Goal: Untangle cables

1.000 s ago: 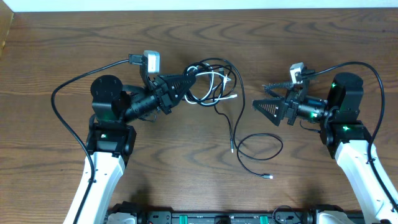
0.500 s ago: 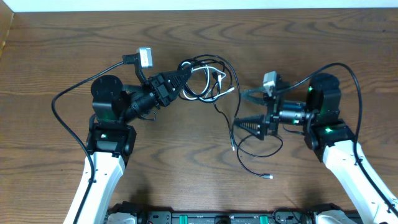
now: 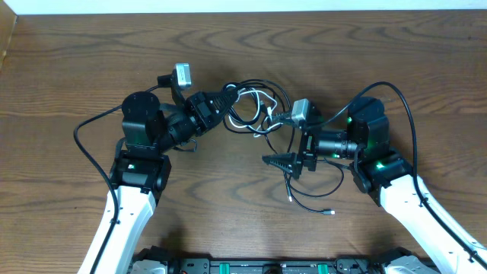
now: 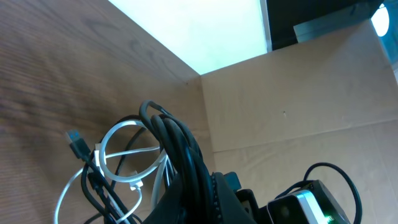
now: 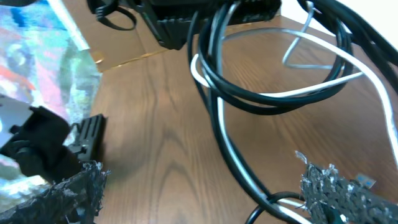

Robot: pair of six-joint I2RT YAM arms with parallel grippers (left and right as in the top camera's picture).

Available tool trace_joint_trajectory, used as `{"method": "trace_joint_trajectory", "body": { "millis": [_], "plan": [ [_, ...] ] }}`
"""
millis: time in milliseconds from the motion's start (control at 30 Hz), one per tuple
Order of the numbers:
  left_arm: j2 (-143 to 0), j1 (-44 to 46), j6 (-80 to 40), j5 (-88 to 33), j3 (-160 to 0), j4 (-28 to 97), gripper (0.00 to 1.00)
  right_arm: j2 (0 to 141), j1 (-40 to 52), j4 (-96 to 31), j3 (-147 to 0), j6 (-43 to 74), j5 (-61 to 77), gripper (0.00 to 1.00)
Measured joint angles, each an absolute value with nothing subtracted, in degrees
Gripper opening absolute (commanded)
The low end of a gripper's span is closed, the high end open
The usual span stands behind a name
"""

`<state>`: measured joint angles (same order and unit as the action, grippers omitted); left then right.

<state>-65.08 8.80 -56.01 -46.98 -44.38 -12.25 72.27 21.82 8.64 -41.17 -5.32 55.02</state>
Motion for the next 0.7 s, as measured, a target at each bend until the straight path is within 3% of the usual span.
{"method": "trace_joint_trajectory", "body": {
  "millis": [567, 700],
  "plan": [
    [-65.08, 12.64, -61.23, -49.23, -44.38, -12.4, 0.08, 72.55, 21.85, 8.67, -41.17, -8.01, 47.0, 0.88],
    [-65.08, 13.21, -61.49, -49.39, -44.38, -13.8, 0.08, 73.91, 21.85, 8.78, -41.17, -8.12, 46.81, 0.75]
  ]
}}
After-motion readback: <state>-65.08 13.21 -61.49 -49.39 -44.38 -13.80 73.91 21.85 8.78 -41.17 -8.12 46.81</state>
